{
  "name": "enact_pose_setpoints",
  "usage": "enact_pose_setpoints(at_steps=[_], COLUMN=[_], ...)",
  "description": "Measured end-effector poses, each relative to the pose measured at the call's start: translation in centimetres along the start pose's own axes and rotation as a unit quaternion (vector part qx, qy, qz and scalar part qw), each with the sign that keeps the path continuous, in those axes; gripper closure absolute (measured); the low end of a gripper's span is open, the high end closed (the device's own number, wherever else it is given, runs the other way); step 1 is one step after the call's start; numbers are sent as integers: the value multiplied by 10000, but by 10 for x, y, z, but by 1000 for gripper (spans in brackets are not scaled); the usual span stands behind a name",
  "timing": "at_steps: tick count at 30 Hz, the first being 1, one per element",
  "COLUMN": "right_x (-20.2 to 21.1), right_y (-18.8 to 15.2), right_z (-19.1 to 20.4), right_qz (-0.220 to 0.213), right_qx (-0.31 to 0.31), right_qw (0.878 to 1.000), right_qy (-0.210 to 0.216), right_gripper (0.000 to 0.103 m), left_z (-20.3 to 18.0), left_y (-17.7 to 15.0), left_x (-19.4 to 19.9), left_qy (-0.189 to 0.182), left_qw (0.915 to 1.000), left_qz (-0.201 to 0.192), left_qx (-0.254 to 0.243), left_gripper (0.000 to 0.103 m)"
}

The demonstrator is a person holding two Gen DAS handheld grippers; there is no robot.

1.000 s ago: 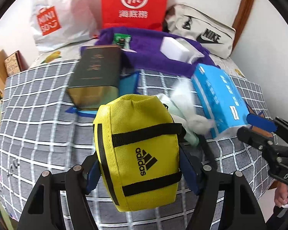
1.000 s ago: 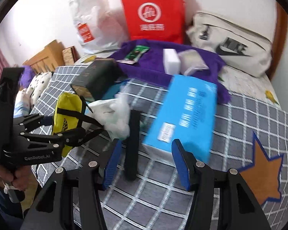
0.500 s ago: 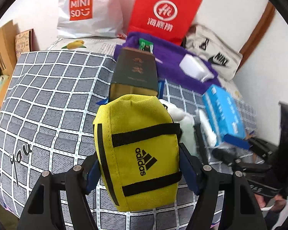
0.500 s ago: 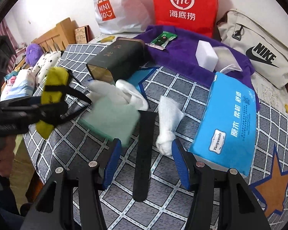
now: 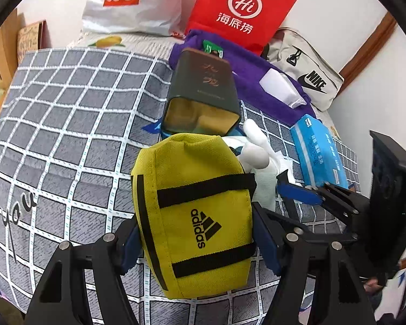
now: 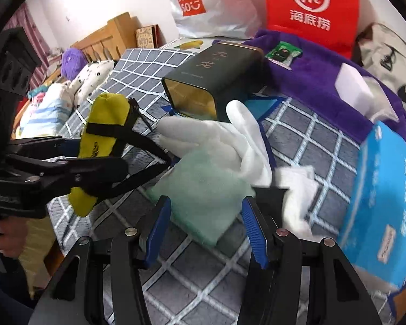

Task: Organize soft objects
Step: 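Lift the yellow pouch with the left tool while the right grasps the mint and white gloves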

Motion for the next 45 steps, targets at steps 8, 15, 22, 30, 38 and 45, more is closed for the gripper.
enact_pose_setpoints(at_steps=[8, 15, 22, 30, 38, 45], right_x=[-27, -19, 17, 69, 97, 93], right_y=[10, 12, 14, 24, 29, 22], right_z=[-11, -18, -18, -27, -32, -40], right_qz=[31, -61, -412, -932, -1242, -1197], right_qx=[-16, -140, -232, -376, -384, -536], right_qw=[10000, 9998, 9987, 9949, 9914, 9913], right_qy=[21, 122, 170, -96, -157, -150], right_gripper=[52, 94, 96, 96, 96, 96], left_z=[4, 15, 27, 17, 16, 23], left_y=[1, 3, 9, 23, 14, -18], left_x=[-6, -10, -4, 17, 7, -21], left_qy=[-109, -77, -14, 54, 518, 762], left_qw=[9999, 9998, 9997, 9996, 9980, 9941], left_qz=[94, 131, 38, -261, -155, 390], left_qx=[-2, 132, 237, 14, -323, -672], left_gripper=[33, 33, 33, 36, 41, 32])
Point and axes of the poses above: each gripper's, at about its wrist camera, not at the fingertips, and x roughly against the way its jaws point, z to its left, y to its top, the point moved 7 cm from there along -x, roughly the way its jaws point, and after that the axes turned 6 degrees about y, right-handed, at the moved point
